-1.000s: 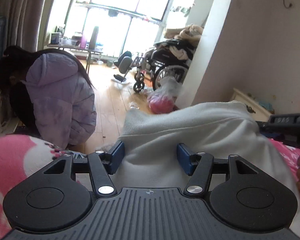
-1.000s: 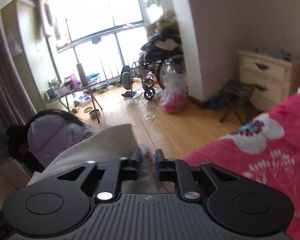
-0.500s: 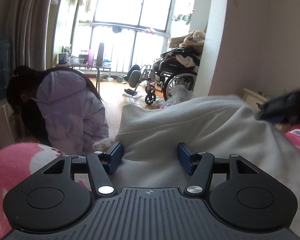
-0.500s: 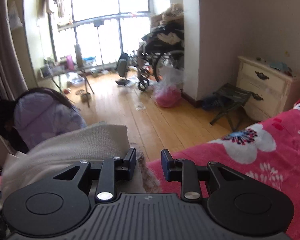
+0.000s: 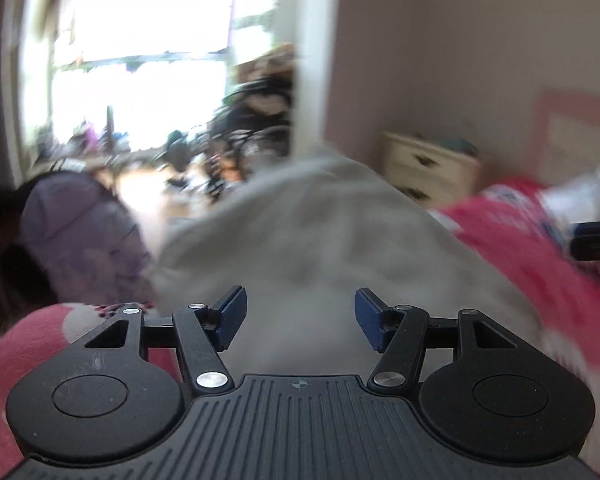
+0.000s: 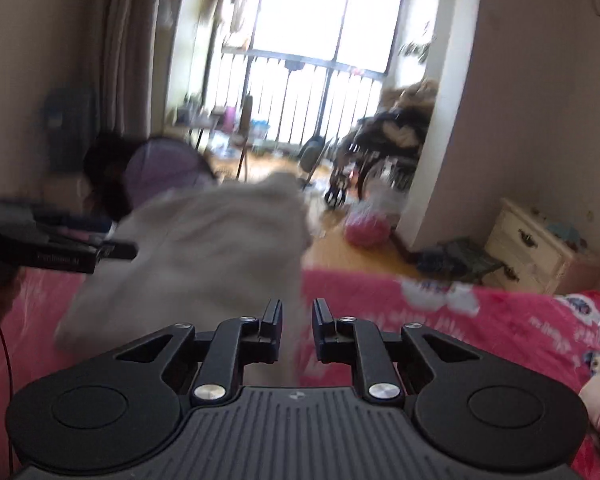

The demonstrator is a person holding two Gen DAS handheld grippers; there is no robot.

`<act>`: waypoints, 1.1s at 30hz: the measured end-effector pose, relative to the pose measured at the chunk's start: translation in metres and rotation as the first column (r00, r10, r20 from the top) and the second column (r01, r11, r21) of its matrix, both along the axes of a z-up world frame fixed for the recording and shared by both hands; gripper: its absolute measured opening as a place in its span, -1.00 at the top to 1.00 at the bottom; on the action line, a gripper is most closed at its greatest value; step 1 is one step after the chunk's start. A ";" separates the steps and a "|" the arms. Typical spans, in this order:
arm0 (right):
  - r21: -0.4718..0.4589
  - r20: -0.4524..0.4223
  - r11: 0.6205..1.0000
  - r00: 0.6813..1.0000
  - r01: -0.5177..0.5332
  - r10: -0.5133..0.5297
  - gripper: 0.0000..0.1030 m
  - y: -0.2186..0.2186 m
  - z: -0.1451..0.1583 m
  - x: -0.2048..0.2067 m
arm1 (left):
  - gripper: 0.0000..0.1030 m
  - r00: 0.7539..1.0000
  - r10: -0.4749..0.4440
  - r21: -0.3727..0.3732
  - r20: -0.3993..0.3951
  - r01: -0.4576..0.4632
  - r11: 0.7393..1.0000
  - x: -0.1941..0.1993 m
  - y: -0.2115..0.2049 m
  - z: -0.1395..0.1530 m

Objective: Fold clothes

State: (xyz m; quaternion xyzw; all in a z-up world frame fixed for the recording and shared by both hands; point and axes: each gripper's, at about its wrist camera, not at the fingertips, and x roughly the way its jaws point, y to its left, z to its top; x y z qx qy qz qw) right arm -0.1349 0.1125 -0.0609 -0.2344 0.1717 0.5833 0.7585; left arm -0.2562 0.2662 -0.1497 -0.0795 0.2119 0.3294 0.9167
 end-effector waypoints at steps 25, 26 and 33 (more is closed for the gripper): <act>0.020 -0.108 0.966 0.960 -0.259 0.260 0.83 0.056 -0.063 -0.079 | -0.16 0.978 0.102 -0.195 -0.184 -0.138 0.971 -0.051 0.017 -0.038; 0.039 -0.164 0.969 0.955 -0.243 0.246 0.86 0.055 -0.058 -0.074 | -0.16 0.975 0.104 -0.194 -0.194 -0.142 0.971 -0.052 0.018 -0.038; 0.011 -0.135 0.962 0.953 -0.271 0.270 0.79 0.056 -0.031 -0.083 | -0.15 0.973 0.076 -0.181 -0.220 -0.117 0.976 -0.048 0.022 -0.049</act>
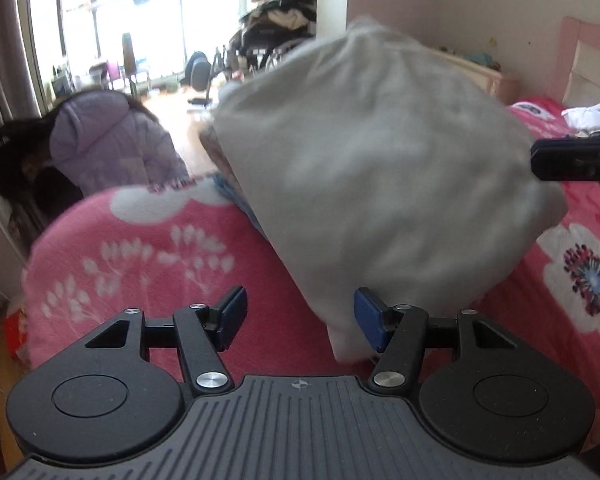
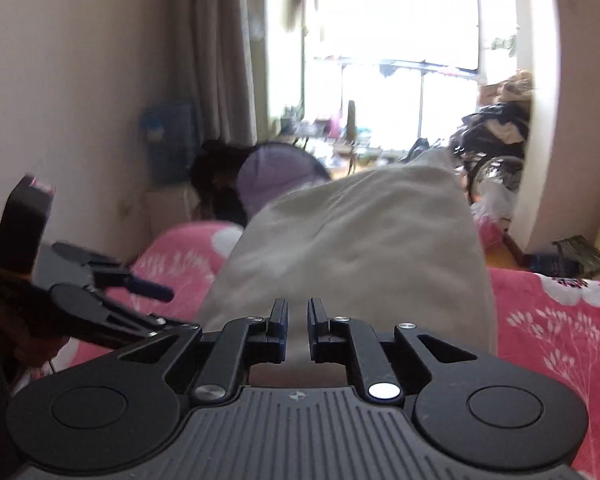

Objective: Fold clothes

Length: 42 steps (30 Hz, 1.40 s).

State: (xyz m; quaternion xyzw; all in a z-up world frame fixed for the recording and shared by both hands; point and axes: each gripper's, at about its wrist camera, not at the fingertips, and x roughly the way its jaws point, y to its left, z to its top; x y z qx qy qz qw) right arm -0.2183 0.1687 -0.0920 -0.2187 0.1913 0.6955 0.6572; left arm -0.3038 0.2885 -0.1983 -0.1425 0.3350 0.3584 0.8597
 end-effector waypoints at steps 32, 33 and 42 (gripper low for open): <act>0.039 -0.087 0.967 0.964 0.254 -0.249 0.57 -0.018 -0.022 0.010 | -0.13 0.970 -0.180 0.341 0.167 0.114 0.933 0.184 0.040 0.047; 0.043 -0.100 0.964 0.961 0.263 -0.257 0.57 -0.018 -0.022 0.011 | -0.13 0.969 -0.179 0.338 0.168 0.114 0.934 0.184 0.040 0.049; -0.013 -0.083 0.950 0.946 0.313 -0.313 -0.07 -0.009 -0.009 -0.007 | -0.14 0.972 -0.177 0.339 0.155 0.116 0.934 0.197 0.049 0.055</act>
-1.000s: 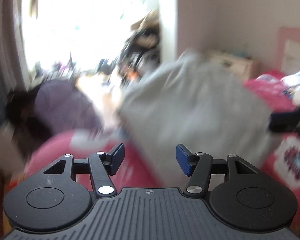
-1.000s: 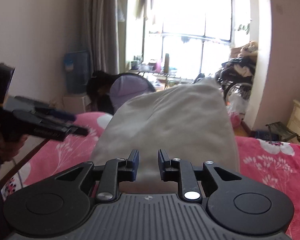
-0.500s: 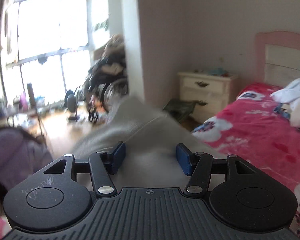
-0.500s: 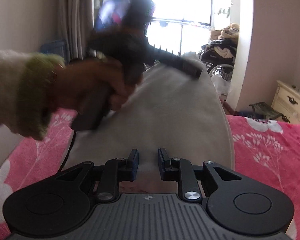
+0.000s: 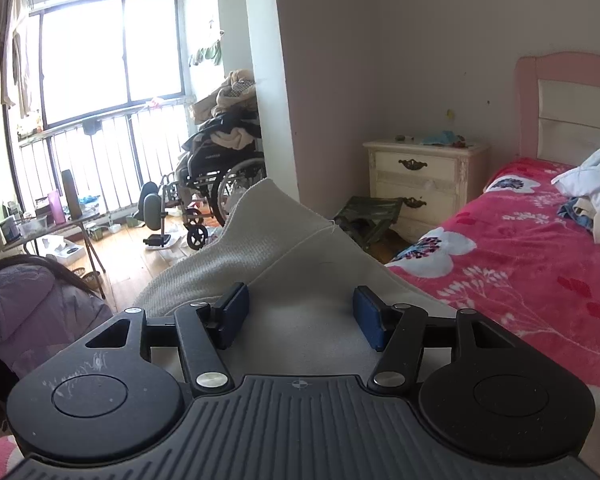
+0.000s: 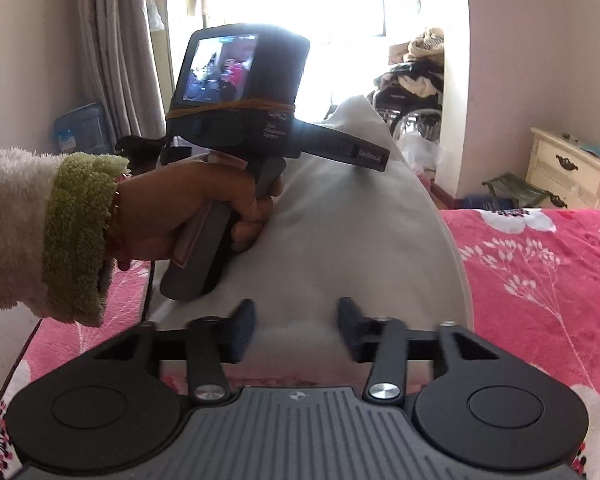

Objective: Fold clothes

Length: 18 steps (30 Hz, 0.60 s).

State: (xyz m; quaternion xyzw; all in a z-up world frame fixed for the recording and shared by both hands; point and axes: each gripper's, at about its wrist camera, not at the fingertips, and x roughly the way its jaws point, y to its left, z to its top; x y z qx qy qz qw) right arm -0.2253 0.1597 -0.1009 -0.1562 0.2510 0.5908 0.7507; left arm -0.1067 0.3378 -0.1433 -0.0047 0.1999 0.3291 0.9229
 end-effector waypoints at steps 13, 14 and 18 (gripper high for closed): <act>0.070 -0.148 0.980 0.973 0.186 -0.174 -0.91 -0.035 0.018 0.005 | -0.16 1.000 0.010 0.029 -0.025 -0.009 1.000 0.001 -0.001 0.000; 0.078 -0.142 0.979 0.974 0.188 -0.176 -0.97 -0.037 0.020 0.004 | -0.16 1.000 0.011 0.031 -0.026 -0.010 0.999 0.001 -0.001 0.000; 0.130 -0.151 0.969 0.971 0.208 -0.188 -1.00 -0.045 0.026 0.003 | -0.17 0.999 0.013 0.039 -0.031 -0.012 0.999 0.002 -0.001 0.000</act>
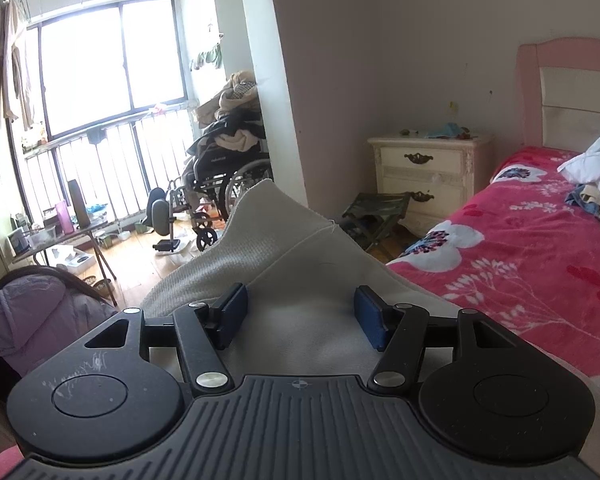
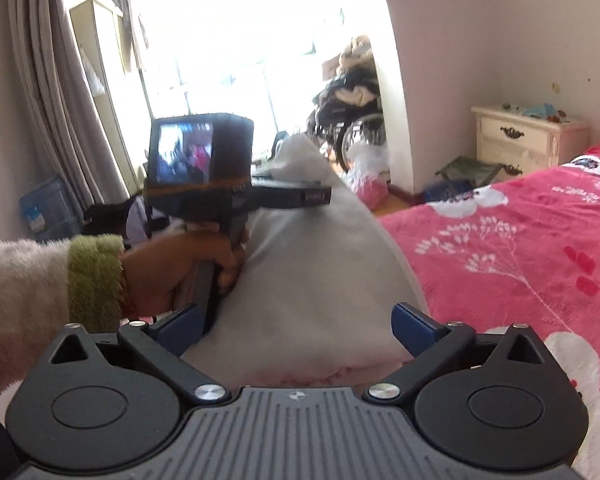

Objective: Fold clothes

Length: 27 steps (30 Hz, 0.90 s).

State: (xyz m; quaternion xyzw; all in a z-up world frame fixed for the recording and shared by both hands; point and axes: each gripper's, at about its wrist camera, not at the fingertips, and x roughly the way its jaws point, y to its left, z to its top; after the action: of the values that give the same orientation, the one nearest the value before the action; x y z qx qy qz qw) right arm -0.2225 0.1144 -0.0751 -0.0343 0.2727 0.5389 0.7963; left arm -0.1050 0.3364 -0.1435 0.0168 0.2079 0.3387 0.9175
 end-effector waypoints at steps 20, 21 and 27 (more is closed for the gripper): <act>0.098 -0.051 0.994 0.998 0.044 -0.039 -0.94 -0.005 -0.006 0.007 | -0.18 1.000 0.000 0.014 -0.012 0.001 1.000 0.008 0.002 0.004; 0.088 -0.010 0.995 0.999 0.039 -0.038 -0.92 -0.002 -0.006 0.003 | -0.18 1.000 0.000 0.015 -0.013 0.000 1.000 0.008 0.001 0.004; 0.029 0.126 1.000 0.992 0.006 -0.009 -0.54 0.011 -0.009 -0.014 | -0.19 1.000 0.002 0.021 -0.017 -0.001 1.000 0.008 0.001 0.004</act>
State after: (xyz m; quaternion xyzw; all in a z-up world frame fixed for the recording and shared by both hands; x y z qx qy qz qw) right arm -0.2366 0.1258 -0.0841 -0.0560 0.2141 0.5365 0.8143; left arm -0.0968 0.3376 -0.1398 0.0293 0.2120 0.3415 0.9152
